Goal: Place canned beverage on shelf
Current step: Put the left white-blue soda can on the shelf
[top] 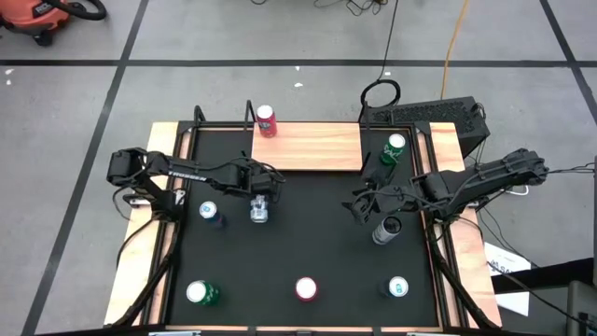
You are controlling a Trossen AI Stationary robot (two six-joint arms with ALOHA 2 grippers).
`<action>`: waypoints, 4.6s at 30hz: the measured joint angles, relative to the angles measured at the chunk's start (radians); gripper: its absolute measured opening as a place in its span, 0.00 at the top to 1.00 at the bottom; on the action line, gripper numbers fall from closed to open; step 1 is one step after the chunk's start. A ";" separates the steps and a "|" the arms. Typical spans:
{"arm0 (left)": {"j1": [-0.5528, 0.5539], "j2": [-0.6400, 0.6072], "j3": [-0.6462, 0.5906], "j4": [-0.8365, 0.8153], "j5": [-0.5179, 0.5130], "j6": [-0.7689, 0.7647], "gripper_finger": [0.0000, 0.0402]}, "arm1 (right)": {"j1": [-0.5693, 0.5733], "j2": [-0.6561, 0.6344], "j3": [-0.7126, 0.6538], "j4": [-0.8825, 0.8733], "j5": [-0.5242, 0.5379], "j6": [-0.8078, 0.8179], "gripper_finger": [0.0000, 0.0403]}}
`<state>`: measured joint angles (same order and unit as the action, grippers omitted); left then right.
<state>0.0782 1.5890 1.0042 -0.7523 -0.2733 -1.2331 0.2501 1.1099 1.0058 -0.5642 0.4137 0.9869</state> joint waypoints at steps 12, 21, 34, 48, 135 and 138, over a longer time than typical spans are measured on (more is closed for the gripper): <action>0.004 0.091 0.002 0.048 0.006 0.022 0.17 | 0.000 0.000 0.000 0.000 0.001 0.028 0.34; -0.020 0.128 0.002 0.102 0.021 0.061 0.27 | 0.000 0.000 0.000 0.012 0.003 0.034 0.34; -0.085 0.115 0.036 0.144 -0.023 0.218 0.37 | -0.032 0.000 0.000 0.182 0.002 0.012 0.34; -0.271 -0.072 0.080 0.444 -0.335 0.736 0.36 | -0.146 0.157 0.000 0.538 -0.233 -0.131 0.10; 0.116 -0.496 0.069 -0.051 -0.198 0.988 0.18 | -0.839 0.950 0.988 -0.003 -0.550 -1.041 0.42; 0.126 -0.496 0.069 -0.046 -0.190 1.011 0.18 | -0.846 0.953 0.988 0.001 -0.585 -1.052 0.42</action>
<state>0.2044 1.0935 1.0733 -0.7986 -0.4637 -0.2223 -0.5960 2.0626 1.9934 -0.5636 -0.1712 -0.0653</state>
